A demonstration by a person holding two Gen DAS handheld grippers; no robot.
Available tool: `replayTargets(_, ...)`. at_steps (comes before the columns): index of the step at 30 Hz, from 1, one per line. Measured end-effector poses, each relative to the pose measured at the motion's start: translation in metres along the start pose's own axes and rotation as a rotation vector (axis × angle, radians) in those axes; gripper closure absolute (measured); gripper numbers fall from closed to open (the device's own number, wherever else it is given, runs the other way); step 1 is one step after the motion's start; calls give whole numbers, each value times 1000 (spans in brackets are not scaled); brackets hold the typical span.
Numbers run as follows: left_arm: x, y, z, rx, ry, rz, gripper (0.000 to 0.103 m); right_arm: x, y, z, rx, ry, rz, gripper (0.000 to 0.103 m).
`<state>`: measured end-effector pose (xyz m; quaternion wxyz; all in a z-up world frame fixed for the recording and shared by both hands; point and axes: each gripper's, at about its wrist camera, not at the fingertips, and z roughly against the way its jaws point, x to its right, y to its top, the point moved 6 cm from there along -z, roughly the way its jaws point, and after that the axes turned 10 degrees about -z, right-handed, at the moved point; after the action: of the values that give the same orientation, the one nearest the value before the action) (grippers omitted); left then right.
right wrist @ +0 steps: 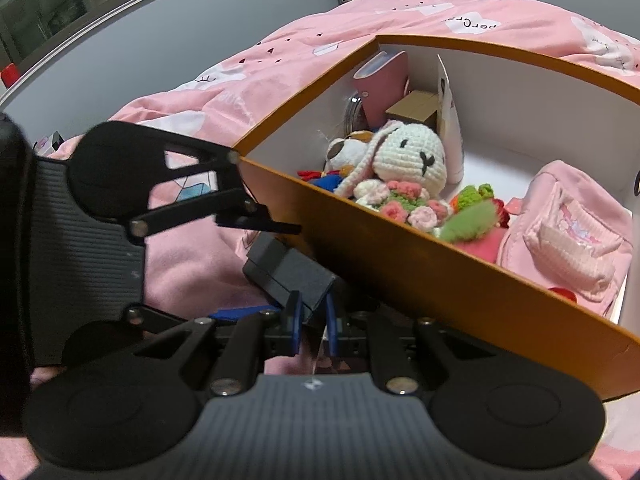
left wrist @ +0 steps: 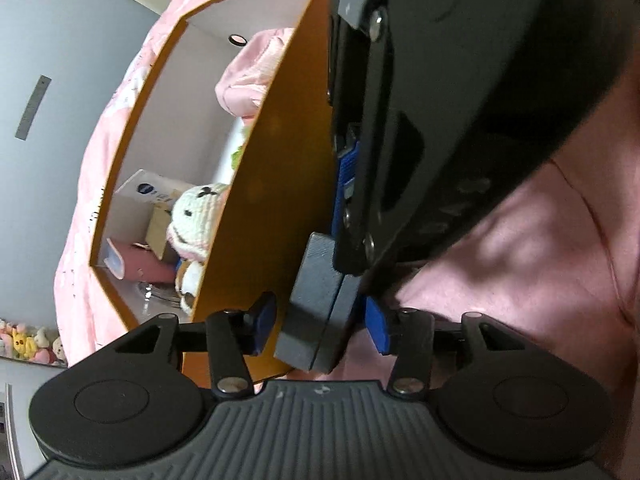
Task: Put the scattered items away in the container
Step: 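Grasp the black box with the left tool while the right reaches the photo card box, then grasp the photo card box with the right tool while the left lifts the black box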
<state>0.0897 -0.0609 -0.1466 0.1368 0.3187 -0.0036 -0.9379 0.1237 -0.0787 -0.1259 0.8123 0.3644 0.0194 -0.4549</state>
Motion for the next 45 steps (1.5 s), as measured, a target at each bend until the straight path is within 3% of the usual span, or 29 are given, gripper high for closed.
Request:
replayTargets(6,3,3,-2,-3,4,13,52,1,0,6,4,-11,0,88)
replayTargets(11,2,-2,4,2,10,80,53,10,-1,25,27,-44,-13,83)
replayTargets(13,0,-5,6,5,6,120,54,18,-2,34,28,-70,-25,72)
replayTargets(18,-10,-12,19,22,-43,271,55,50,-11,40,-2,-145,-94,56)
replayTargets(20,-14,-16,25,29,-53,319,55,62,-13,37,-14,-149,-154,51)
replayTargets(22,-19,-16,31,39,-59,365,55,71,-16,32,-31,-136,-202,37)
replayTargets(24,-20,-21,37,56,-63,423,55,75,-19,24,-49,-138,-218,31)
replayTargets(35,-55,-56,71,160,-140,841,56,99,-27,-19,-103,3,-384,26)
replayTargets(39,-65,-71,73,179,-178,999,57,100,-26,-25,-75,39,-413,26)
replayTargets(40,-67,-74,74,185,-188,1032,58,99,-25,-25,-64,52,-416,34)
replayTargets(45,-69,-78,81,193,-195,1096,61,89,-26,-14,-28,40,-389,52)
